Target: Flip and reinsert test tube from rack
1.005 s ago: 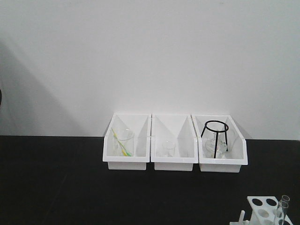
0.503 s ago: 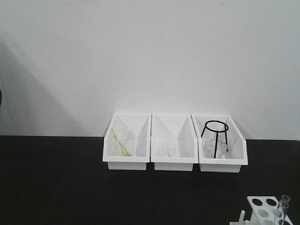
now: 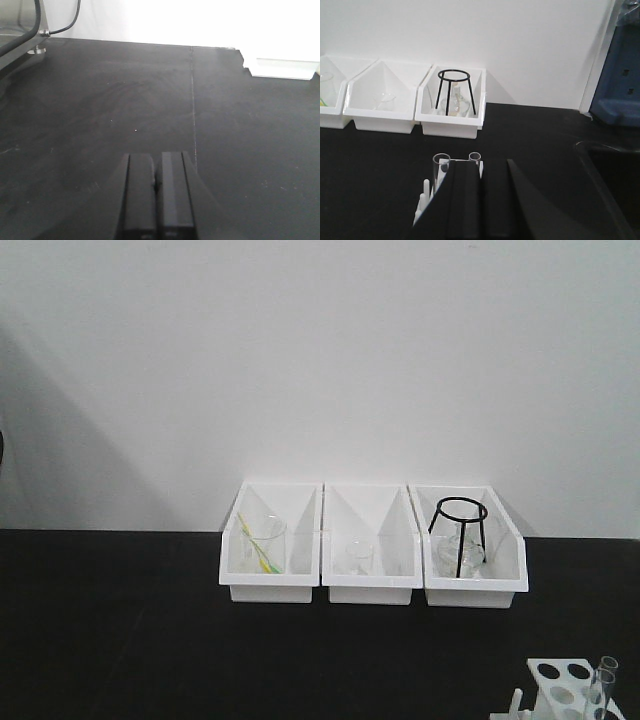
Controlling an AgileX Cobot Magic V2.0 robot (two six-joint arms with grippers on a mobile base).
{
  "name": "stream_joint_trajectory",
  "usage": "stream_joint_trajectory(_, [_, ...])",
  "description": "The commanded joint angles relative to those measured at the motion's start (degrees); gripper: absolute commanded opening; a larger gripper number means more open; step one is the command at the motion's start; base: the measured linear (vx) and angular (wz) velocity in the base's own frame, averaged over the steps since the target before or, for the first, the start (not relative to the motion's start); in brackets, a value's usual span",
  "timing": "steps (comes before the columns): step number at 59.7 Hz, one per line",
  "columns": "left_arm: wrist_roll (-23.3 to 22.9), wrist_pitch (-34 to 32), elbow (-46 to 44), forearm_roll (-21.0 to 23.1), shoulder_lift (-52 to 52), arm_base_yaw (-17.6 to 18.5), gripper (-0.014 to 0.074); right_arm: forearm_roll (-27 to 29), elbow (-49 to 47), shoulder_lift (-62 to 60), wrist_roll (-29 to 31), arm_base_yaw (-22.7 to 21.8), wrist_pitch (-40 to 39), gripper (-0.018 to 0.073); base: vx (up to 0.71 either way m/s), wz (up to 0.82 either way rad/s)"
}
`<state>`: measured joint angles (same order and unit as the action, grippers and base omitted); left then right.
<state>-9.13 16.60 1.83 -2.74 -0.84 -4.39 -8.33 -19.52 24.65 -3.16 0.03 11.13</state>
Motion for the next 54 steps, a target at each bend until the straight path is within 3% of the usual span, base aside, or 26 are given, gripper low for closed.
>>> stream_joint_trajectory(1, [0.01,-5.01,-0.01,0.18,-0.74,0.40,-0.0006,-0.72,-2.03,3.26,0.23,0.00,-8.10,0.0025,0.00,0.00])
stream_joint_trajectory(13, [0.01,-5.01,-0.01,0.18,-0.74,0.40,-0.0006,-0.26,-1.98,9.09,0.18,0.00,-12.69,0.0139,0.00,0.00])
stream_joint_trajectory(22, [0.01,-5.01,-0.01,0.18,-0.74,0.40,-0.0006,-0.32,-0.73,12.65,0.65,0.00,-14.41,0.0293,0.00,0.00])
stream_joint_trajectory(37, [0.01,-5.01,-0.01,0.18,-0.74,0.40,-0.0006,0.10,13.06,16.08,-1.63,0.00,-38.31,0.0515,0.00,0.00])
stream_joint_trajectory(54, [0.01,-5.01,-0.01,0.18,-0.74,0.40,-0.0006,-0.21,13.33,26.64,-3.06,0.00,-46.36,0.0554,0.00,0.00])
